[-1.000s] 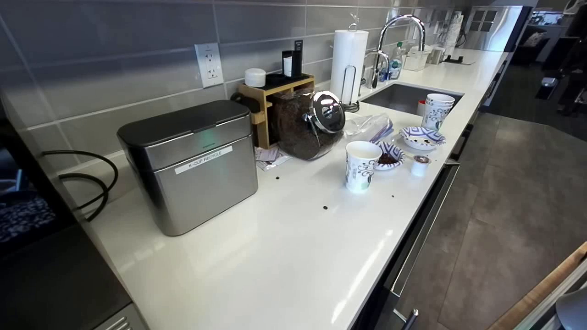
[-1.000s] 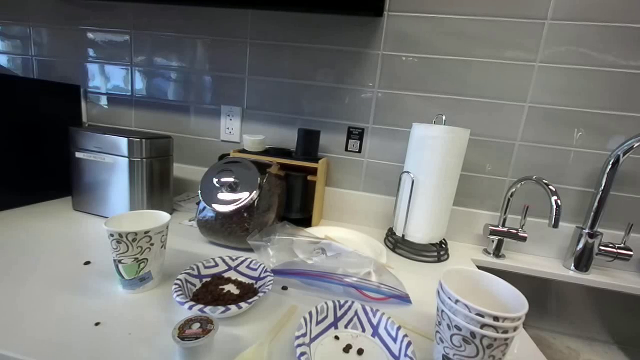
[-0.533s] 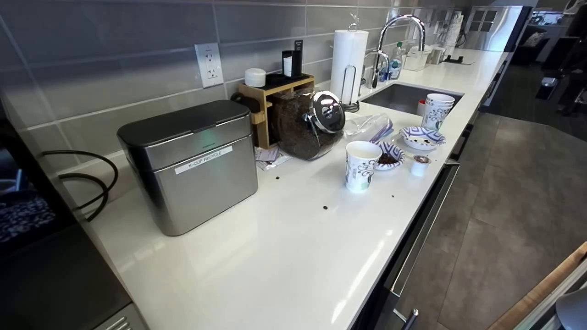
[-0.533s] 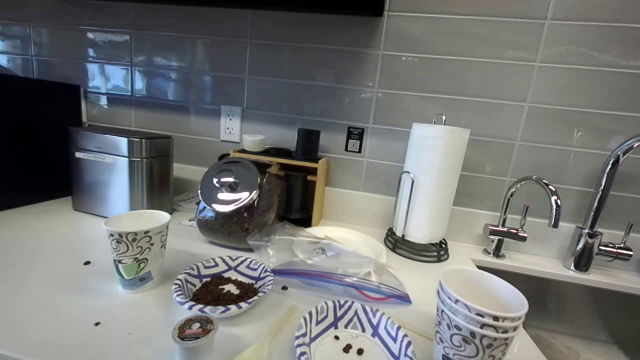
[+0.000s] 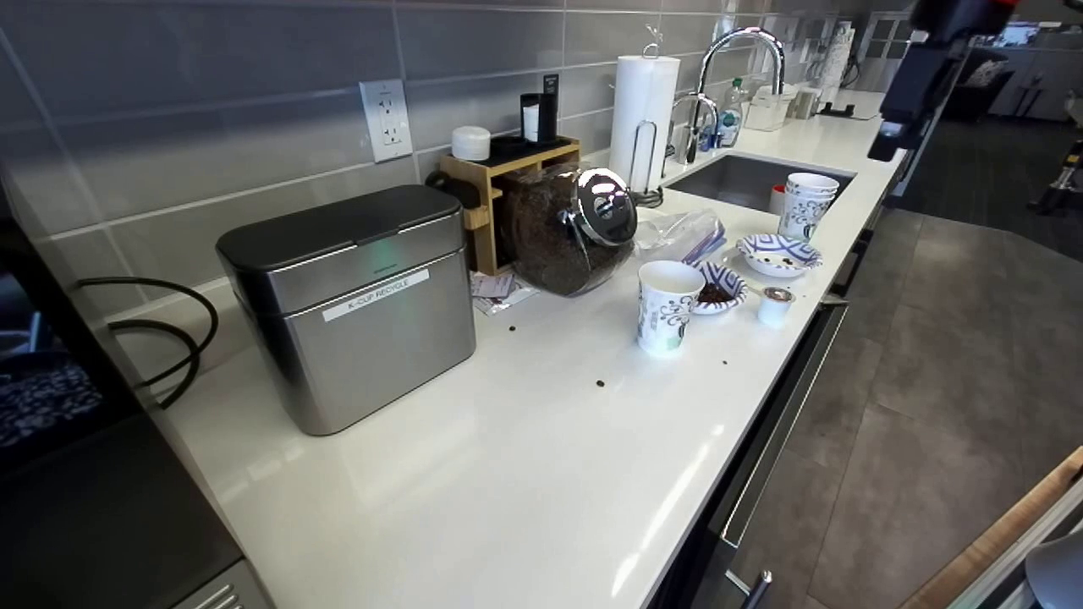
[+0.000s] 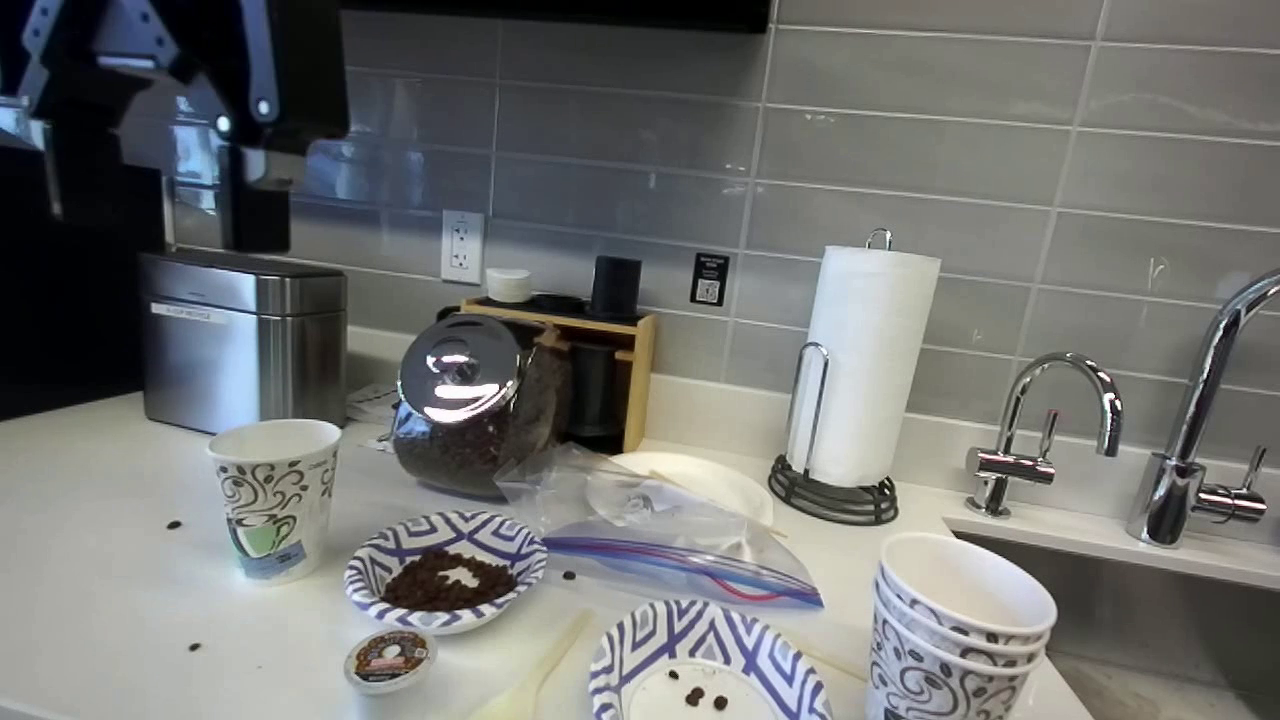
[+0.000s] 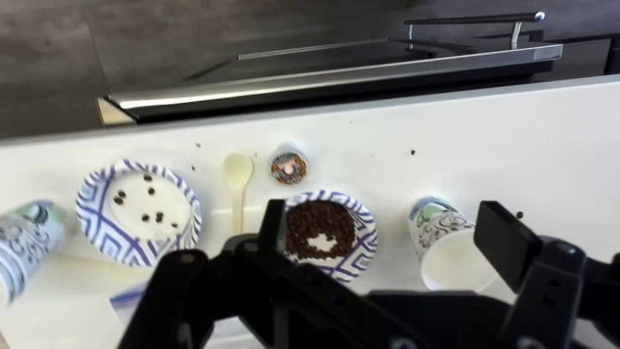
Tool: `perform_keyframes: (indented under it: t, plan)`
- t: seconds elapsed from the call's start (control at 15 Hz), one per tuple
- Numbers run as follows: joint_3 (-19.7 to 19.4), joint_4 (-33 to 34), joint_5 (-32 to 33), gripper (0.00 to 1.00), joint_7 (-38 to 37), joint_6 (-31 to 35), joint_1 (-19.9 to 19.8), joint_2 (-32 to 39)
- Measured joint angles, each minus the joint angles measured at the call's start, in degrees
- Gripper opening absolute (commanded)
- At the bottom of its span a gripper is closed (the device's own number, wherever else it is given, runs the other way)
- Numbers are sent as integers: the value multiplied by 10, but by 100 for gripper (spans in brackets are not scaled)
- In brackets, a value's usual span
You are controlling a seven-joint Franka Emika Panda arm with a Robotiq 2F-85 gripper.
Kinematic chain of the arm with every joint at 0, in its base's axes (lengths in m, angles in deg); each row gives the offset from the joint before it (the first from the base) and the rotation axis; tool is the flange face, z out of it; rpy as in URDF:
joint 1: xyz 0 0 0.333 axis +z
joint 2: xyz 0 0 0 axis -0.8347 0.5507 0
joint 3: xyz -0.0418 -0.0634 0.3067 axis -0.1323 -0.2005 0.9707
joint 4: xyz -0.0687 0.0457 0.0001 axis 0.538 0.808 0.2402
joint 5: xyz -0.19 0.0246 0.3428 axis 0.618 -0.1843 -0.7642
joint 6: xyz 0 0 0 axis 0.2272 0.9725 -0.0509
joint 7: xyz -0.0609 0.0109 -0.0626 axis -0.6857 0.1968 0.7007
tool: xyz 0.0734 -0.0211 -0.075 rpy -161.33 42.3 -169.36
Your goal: Open the silver bin on the left then put the coffee pod inside the bin.
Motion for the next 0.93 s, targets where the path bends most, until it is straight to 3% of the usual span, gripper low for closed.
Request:
perform_keyframes:
  t: [0.33,0.6,0.93]
  plan:
    - [91,40,3,100,6,79,78,64]
    - [140,51,14,100,30,136,125,97]
    - [134,53,15,100,26,138,130,100]
